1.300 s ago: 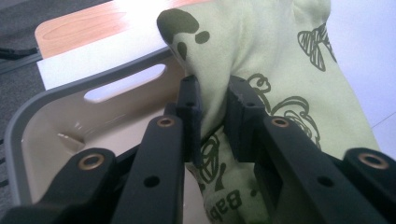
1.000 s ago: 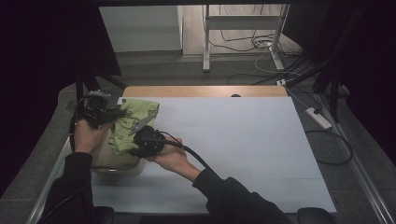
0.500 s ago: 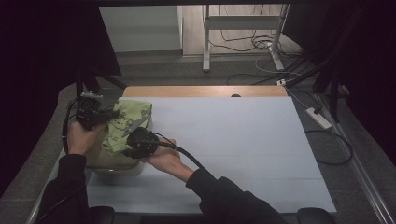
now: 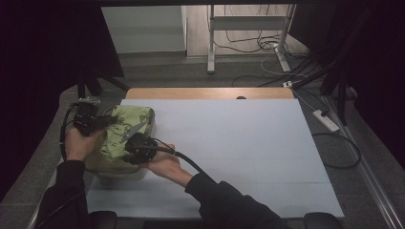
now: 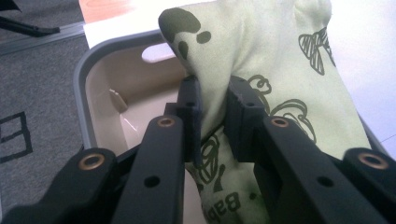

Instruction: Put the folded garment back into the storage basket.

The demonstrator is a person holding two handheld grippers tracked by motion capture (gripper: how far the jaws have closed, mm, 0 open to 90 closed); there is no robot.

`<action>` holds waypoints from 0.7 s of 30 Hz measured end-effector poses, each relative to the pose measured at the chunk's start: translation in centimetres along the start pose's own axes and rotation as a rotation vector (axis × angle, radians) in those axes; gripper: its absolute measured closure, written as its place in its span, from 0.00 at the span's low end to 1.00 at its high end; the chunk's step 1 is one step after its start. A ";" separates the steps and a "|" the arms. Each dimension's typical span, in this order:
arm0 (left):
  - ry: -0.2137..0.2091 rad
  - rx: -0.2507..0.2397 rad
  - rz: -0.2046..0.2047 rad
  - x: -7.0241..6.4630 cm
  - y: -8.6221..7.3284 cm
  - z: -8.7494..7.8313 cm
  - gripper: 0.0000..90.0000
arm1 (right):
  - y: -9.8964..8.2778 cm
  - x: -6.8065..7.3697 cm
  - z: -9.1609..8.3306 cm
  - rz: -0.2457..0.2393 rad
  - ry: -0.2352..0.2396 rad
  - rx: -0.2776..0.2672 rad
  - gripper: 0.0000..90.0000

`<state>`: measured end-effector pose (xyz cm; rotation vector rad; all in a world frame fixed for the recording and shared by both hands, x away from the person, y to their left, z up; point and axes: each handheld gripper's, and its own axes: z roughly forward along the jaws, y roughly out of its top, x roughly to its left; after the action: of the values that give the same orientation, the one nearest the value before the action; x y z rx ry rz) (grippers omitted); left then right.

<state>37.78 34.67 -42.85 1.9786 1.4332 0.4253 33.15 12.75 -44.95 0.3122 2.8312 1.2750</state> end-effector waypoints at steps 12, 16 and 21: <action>0.019 0.036 -0.011 0.4 -0.6 1.2 0.85 | -0.5 -0.2 1.2 0.006 -0.006 0.030 0.85; 0.021 0.045 -0.014 0.4 -0.8 1.6 0.85 | -0.7 -0.2 1.6 0.016 -0.007 0.041 0.85; 0.021 0.054 -0.019 0.5 -1.0 2.1 0.85 | -1.0 -0.3 2.0 0.017 -0.013 0.050 0.85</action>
<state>38.50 34.72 -45.10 2.0066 1.4898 0.4044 33.46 13.52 -47.00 0.3450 2.8592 1.2016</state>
